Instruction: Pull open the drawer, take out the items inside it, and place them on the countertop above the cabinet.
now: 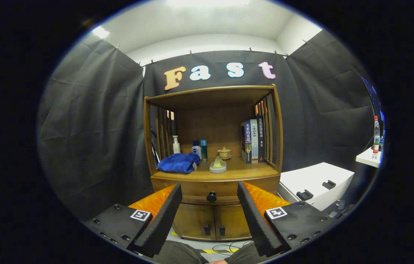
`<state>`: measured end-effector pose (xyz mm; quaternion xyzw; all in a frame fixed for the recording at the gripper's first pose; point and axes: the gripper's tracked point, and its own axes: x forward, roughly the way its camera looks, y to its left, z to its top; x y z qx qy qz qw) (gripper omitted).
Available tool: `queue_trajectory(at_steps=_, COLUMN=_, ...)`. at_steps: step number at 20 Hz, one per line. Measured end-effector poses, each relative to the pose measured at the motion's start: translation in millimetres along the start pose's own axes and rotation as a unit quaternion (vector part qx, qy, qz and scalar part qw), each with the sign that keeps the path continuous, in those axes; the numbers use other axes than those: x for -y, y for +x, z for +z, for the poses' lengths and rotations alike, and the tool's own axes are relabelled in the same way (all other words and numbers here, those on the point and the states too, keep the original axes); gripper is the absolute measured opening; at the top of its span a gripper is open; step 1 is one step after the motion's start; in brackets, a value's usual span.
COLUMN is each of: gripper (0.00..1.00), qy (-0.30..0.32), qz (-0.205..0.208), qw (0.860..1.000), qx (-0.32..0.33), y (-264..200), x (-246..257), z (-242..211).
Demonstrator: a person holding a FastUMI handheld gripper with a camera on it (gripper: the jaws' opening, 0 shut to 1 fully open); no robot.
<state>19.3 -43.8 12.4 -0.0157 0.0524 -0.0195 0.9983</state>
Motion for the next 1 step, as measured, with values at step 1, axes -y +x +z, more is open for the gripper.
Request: queue_trajectory(at_steps=1, gripper=0.98, qy=-0.005, qz=0.0, qw=1.0, qx=0.001, y=-0.4, x=0.3, z=0.5)
